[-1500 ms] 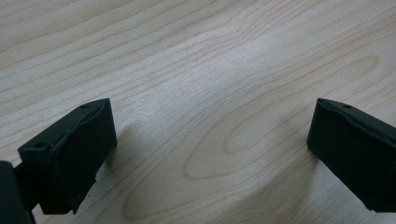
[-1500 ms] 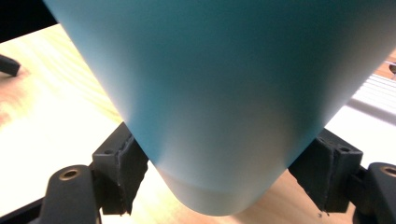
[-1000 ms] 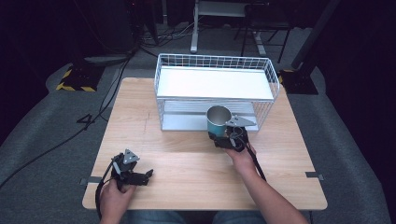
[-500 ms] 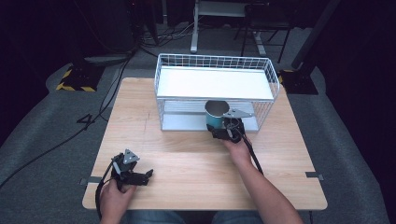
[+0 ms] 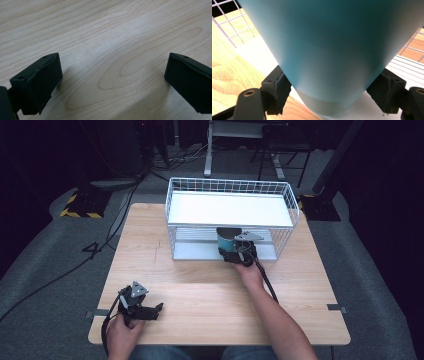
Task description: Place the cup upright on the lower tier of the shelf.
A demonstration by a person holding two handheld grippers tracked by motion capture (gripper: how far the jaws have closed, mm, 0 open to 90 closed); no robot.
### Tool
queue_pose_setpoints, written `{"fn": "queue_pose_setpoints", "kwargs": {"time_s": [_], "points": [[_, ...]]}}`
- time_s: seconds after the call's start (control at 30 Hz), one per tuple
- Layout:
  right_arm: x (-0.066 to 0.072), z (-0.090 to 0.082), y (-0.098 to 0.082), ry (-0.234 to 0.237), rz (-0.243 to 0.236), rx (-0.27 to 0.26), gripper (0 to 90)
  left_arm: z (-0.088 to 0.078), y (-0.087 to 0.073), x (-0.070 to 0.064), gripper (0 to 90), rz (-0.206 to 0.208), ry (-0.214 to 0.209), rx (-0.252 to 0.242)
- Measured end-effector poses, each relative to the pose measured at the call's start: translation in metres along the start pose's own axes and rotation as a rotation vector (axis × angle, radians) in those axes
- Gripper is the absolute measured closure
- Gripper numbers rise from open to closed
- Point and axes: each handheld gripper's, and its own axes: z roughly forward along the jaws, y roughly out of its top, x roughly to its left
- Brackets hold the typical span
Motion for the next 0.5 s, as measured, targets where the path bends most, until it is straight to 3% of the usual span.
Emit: {"fn": "queue_pose_setpoints", "kwargs": {"time_s": [0.5], "points": [[-0.005,0.019,-0.001,-0.025,0.007,0.007,25.5,-0.003,-0.004,-0.001,1.8,-0.004,0.004,-0.001]]}}
